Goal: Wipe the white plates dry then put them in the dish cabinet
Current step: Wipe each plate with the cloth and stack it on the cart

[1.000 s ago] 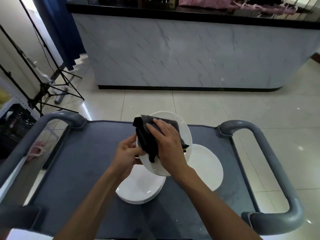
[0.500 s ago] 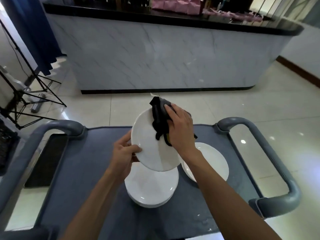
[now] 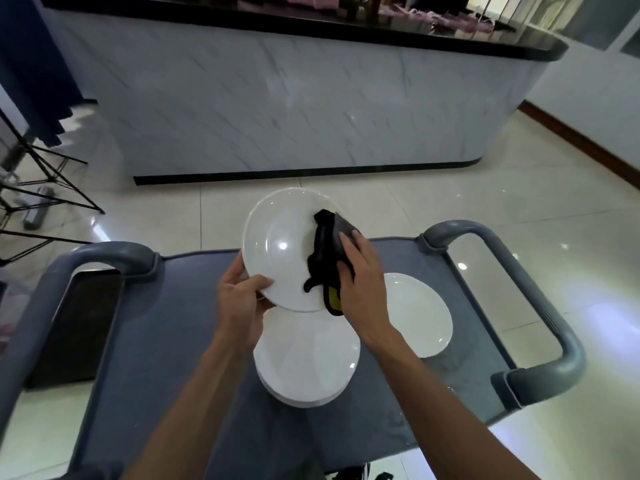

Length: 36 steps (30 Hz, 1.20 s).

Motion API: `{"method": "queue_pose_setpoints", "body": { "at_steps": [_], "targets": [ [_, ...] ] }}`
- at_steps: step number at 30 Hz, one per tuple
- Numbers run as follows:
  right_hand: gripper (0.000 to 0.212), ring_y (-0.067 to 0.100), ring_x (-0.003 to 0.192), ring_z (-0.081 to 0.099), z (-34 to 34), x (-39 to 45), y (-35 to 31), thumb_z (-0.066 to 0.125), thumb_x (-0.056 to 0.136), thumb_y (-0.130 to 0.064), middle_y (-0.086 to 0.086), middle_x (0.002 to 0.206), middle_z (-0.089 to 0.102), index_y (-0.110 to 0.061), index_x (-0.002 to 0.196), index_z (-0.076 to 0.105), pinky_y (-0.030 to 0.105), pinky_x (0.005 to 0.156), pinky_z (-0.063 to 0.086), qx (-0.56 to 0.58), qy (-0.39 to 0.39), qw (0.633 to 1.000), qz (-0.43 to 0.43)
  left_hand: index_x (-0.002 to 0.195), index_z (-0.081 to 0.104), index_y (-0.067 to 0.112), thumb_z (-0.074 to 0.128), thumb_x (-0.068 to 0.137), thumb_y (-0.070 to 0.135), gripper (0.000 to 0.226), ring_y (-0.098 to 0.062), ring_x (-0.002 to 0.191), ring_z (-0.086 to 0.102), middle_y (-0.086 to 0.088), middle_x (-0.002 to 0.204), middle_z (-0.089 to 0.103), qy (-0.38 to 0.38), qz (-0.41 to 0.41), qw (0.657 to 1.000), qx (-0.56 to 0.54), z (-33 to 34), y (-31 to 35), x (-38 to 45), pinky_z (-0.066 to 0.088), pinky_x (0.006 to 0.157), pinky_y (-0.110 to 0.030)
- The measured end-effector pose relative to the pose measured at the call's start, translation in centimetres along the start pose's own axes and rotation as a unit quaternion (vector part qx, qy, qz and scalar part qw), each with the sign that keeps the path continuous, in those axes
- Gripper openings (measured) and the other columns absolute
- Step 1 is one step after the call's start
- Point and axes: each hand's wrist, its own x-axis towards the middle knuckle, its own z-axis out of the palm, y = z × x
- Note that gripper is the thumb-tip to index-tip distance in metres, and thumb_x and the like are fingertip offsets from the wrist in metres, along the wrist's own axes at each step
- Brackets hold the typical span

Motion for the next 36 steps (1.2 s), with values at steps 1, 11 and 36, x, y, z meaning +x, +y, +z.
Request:
{"method": "queue_pose_setpoints", "body": {
  "at_steps": [1, 11, 36],
  "targets": [
    [0.049, 0.021, 0.149, 0.026, 0.3, -0.5, -0.1, 0.048, 0.101, -0.002, 0.004, 0.158, 0.038, -0.018, 0.147, 0.048, 0.039, 0.124, 0.019, -0.015, -0.011, 1.0, -0.008, 0.121, 0.069, 0.026, 0.052, 0.078, -0.014, 0.061, -0.028, 0.085, 0.068, -0.008, 0.102, 0.073, 0.003, -0.001, 1.0, -0.004, 0.1, 0.0, 0.1, 0.059, 0.068, -0.044],
    [0.064, 0.022, 0.151, 0.027, 2.4, -3.9, -1.4, 0.06, 0.088, 0.004, 0.005, 0.158, 0.038, -0.018, 0.148, 0.048, 0.05, 0.125, 0.005, -0.093, -0.072, 0.986, -0.116, 0.124, 0.067, 0.021, 0.053, 0.084, -0.014, 0.055, -0.036, 0.089, 0.07, -0.017, 0.107, 0.073, -0.004, 0.009, 0.999, 0.031, -0.2, 0.3, -0.2, 0.059, 0.072, -0.052],
    [0.06, 0.017, 0.145, 0.032, -3.6, 3.3, -0.2, 0.065, 0.095, -0.017, 0.006, 0.158, 0.036, -0.019, 0.151, 0.042, 0.017, 0.113, 0.021, 0.034, 0.013, 0.999, 0.034, 0.113, 0.074, 0.028, 0.067, 0.066, -0.001, 0.055, -0.026, 0.082, 0.071, -0.009, 0.099, 0.074, -0.102, -0.022, 0.992, 0.066, -2.9, 0.5, 0.2, 0.057, 0.06, -0.04]
  ]
}}
